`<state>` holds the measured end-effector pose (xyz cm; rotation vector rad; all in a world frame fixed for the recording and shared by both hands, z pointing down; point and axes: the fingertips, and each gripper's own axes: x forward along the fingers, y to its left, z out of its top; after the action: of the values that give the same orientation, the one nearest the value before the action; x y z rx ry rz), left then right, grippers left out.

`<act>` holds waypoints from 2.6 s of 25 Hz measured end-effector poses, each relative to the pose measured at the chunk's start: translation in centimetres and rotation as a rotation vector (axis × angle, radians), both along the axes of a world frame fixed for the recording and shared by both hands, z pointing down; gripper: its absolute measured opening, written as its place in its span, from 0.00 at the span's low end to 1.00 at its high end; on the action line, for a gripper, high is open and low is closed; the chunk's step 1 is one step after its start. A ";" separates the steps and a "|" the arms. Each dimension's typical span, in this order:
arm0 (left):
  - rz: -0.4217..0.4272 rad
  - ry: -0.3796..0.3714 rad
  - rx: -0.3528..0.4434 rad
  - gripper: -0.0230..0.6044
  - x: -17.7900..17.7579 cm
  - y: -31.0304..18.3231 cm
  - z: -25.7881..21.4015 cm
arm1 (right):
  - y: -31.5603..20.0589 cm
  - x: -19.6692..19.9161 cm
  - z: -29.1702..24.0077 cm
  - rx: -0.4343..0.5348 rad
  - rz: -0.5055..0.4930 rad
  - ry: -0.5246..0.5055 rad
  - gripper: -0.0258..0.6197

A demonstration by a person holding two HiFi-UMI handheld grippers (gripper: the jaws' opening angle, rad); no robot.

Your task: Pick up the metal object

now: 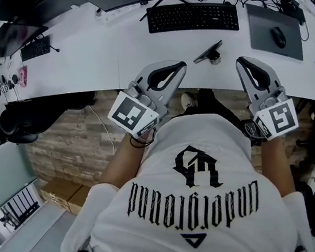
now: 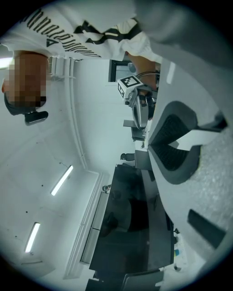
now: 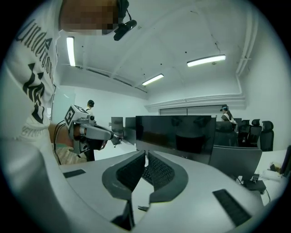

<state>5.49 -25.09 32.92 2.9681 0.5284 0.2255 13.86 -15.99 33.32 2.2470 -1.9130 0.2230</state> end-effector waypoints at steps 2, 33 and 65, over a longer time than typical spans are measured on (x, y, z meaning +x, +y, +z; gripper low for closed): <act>0.007 -0.010 -0.003 0.06 0.5 -0.1 0.4 | -0.3 0.7 0.8 -0.003 0.022 -0.031 0.07; 0.048 -0.250 -0.115 0.06 8.6 -1.4 14.8 | -1.0 6.9 31.2 -0.206 0.341 -0.982 0.25; 0.030 -0.330 -0.183 0.06 8.0 -1.2 19.1 | -3.9 6.1 35.0 -0.092 0.398 -1.315 0.07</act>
<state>13.44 -26.27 52.06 2.6704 0.5187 0.6197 19.94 -19.87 68.30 2.5714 -1.6163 2.2082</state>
